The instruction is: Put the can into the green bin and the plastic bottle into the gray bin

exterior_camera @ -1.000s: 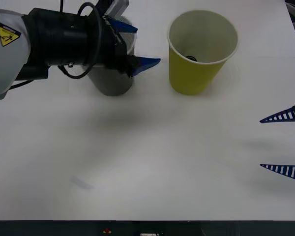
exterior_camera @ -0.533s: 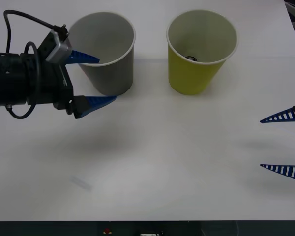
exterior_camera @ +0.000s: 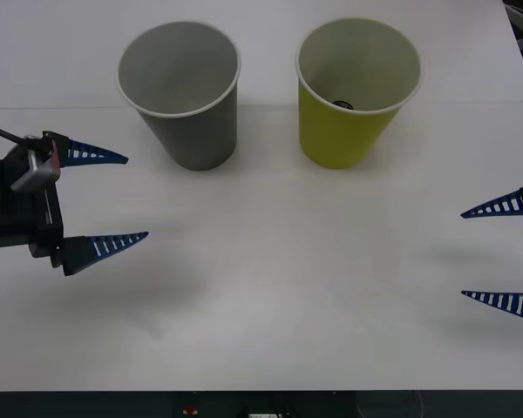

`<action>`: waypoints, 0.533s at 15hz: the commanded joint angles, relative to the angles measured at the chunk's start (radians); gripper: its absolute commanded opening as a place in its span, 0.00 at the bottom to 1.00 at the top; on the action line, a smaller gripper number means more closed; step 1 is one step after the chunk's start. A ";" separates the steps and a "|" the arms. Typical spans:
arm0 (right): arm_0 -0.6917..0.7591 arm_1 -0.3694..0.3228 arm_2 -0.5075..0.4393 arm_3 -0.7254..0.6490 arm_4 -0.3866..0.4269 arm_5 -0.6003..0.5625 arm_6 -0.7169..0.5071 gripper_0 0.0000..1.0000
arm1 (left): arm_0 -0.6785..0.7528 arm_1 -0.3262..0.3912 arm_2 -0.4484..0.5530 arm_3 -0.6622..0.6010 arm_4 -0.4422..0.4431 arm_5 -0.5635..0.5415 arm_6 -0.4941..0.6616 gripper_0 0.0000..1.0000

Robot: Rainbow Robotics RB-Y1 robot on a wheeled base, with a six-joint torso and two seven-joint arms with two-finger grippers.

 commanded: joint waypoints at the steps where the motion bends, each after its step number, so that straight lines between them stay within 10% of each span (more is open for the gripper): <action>1: 0.000 0.000 0.000 0.000 0.000 0.000 0.000 1.00 | 0.101 0.052 0.047 0.002 0.045 0.000 -0.138 1.00; 8: 0.000 0.000 0.000 0.000 0.000 0.000 0.000 1.00 | 0.295 0.121 0.131 0.002 0.141 -0.001 -0.313 1.00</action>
